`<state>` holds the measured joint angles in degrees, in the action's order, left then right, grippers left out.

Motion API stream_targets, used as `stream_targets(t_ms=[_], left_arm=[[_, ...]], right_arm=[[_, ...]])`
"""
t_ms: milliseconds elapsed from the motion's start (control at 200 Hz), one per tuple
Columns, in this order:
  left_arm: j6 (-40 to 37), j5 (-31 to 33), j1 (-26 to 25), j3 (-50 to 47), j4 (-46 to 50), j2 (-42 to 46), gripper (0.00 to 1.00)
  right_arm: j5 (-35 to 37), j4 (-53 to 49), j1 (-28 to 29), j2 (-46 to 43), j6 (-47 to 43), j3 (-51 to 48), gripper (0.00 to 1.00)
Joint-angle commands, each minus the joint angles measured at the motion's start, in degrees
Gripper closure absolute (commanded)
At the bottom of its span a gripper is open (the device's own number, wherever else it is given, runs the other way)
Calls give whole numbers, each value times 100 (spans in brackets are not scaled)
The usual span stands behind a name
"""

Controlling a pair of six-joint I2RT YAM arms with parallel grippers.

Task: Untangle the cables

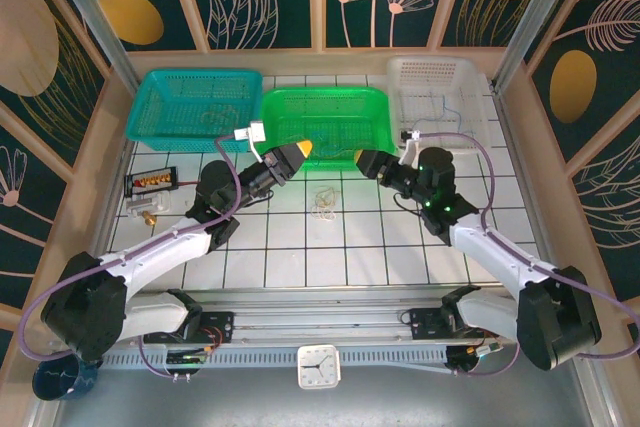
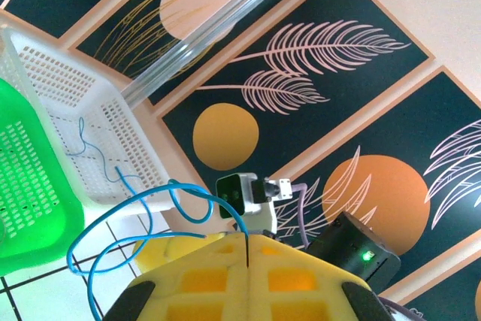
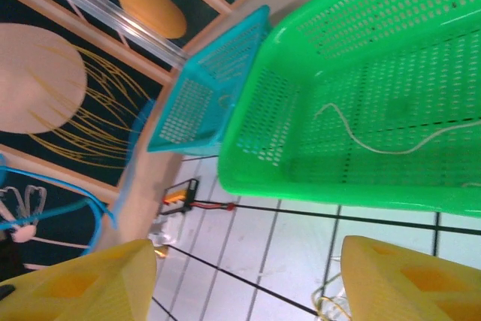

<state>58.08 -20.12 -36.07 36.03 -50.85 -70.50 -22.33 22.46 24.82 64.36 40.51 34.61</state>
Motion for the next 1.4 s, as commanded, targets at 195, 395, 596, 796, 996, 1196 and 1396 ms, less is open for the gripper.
stream_targets(t_ms=[195,395,596,796,996,1196,1396], left_arm=[[-144,60,-27,-86,-395,-25,100],[-134,52,-24,-79,-421,-43,100],[-122,42,-27,-80,-430,-25,100],[-121,34,-24,-77,-435,-7,100],[-129,29,-25,-87,-427,-25,100],[-143,8,-28,-126,-435,-25,100],[-369,17,-26,-455,-477,8,100]], right_arm=[[-694,1173,-116,12,926,348,34],[-982,1805,-110,478,1299,471,35],[-1228,2413,-63,965,1625,503,41],[-1298,2738,52,1268,1779,502,47],[-1422,2725,140,1495,1759,648,65],[-1446,2460,79,1511,1529,771,97],[-1182,1322,-260,1253,700,1291,100]])
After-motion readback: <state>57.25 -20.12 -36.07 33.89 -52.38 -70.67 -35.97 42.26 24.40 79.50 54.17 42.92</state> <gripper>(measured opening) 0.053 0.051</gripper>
